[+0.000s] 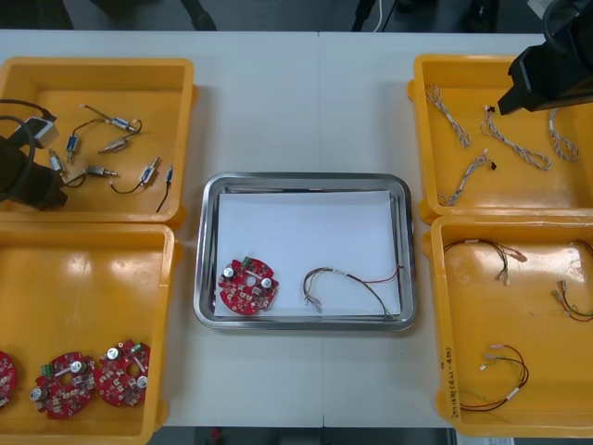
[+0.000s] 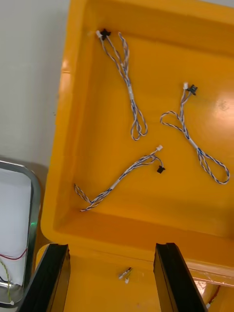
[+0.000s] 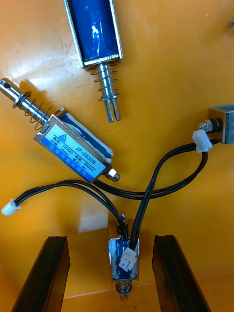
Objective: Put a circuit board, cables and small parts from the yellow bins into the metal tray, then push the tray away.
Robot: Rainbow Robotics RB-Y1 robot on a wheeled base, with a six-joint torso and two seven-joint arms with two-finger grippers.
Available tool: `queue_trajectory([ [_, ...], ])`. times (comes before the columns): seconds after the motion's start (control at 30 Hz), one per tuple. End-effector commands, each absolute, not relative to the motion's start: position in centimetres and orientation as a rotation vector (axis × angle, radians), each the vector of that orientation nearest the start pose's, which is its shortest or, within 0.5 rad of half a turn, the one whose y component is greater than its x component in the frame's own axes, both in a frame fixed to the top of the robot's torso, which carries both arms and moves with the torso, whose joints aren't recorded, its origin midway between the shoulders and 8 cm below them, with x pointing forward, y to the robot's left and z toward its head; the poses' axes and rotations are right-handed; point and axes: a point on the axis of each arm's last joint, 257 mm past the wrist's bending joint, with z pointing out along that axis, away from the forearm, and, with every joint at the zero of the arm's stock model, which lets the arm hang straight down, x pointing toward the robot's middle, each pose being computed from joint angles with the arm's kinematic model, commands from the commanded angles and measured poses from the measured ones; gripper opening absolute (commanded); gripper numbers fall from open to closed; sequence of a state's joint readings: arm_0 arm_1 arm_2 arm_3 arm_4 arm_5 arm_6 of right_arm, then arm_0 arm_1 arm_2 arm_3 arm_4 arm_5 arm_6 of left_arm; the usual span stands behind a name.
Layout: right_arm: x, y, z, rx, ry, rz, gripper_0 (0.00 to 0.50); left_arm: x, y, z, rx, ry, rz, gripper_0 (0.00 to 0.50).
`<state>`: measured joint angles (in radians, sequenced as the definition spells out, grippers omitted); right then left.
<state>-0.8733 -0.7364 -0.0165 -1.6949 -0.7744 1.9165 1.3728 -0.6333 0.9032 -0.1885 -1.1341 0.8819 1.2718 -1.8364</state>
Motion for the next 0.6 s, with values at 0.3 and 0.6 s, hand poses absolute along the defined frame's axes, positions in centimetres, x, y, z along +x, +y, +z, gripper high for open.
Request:
queue_trajectory([
  [0.3,53.1,-36.6,-1.6,0.021,2.537,-0.048,0.500,55.5,43.7,-22.2,0.519,2.582,0.182,0.007],
  [0.6,53.0,-37.9,-3.4,0.055,2.594,-0.049,0.500,55.4,43.7,-22.2,0.516,2.584,0.175,0.000],
])
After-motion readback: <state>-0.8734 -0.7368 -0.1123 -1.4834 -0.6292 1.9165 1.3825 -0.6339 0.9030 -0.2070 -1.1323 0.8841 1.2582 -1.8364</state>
